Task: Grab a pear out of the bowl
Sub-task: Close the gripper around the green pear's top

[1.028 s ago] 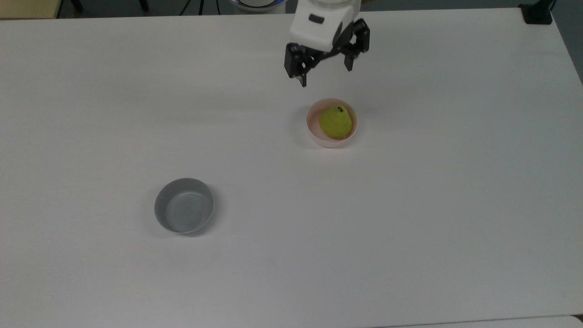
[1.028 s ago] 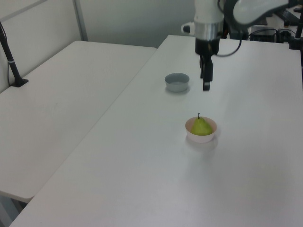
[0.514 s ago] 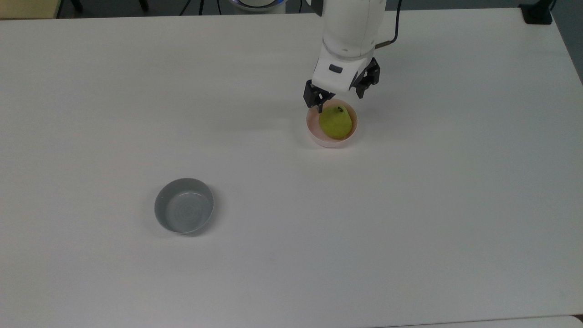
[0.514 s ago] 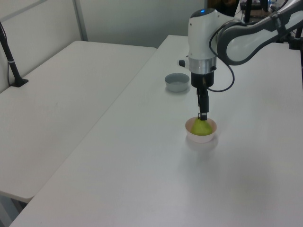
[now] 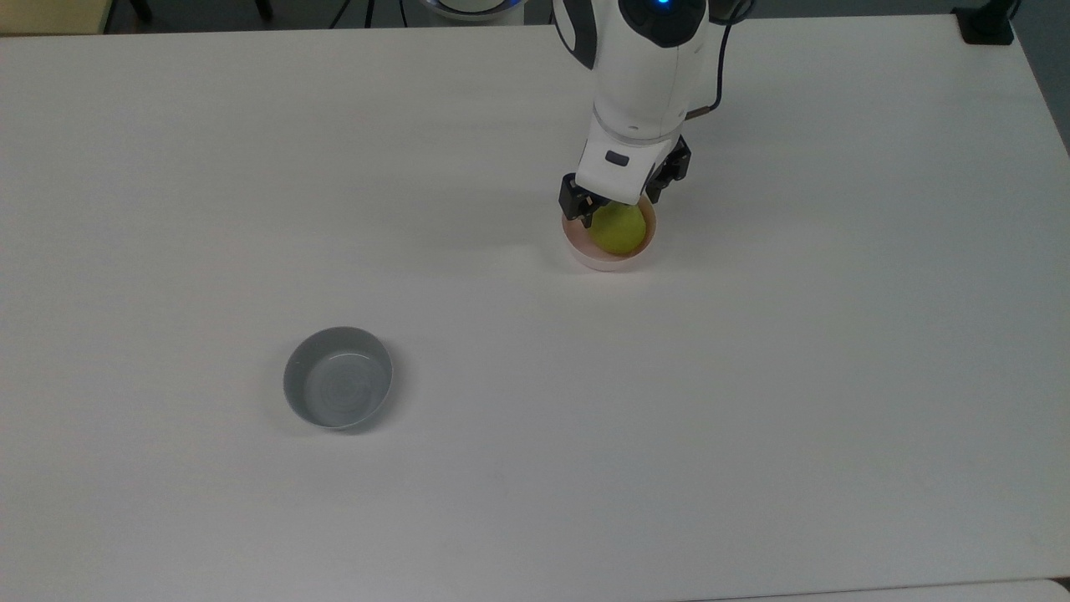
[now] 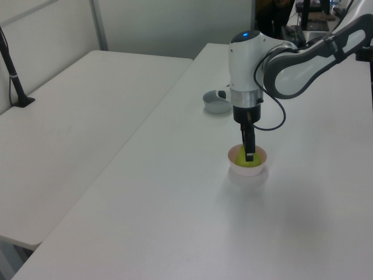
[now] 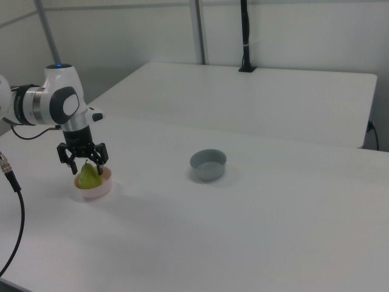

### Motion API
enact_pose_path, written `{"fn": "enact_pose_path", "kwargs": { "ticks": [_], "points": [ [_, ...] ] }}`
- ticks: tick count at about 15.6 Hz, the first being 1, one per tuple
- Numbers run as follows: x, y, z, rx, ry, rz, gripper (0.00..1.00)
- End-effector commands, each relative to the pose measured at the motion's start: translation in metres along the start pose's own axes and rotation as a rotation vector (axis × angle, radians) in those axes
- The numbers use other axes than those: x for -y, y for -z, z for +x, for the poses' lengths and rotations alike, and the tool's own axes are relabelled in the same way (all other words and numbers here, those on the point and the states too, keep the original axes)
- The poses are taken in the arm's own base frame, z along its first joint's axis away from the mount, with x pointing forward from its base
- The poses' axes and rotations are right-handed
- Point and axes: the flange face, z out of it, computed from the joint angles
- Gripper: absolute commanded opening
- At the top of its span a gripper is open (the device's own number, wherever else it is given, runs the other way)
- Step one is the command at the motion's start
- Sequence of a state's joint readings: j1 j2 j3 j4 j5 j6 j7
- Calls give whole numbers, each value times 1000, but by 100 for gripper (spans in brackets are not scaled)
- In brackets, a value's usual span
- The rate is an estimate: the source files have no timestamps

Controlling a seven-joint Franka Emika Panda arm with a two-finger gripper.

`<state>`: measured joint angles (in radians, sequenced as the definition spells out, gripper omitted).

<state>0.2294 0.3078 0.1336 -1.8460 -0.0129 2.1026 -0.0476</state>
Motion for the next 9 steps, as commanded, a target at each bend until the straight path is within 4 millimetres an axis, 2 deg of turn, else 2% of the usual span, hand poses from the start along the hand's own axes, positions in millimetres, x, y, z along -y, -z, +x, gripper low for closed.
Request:
{"fn": "enact_pose_path", "kwargs": {
  "ticks": [1,6,9],
  "points": [
    [5,0,-4,-17,3,-23,1],
    [5,6,-5,-19,1,-23,0],
    [-1,26,-9,-39,-17,-28,0]
  ]
}}
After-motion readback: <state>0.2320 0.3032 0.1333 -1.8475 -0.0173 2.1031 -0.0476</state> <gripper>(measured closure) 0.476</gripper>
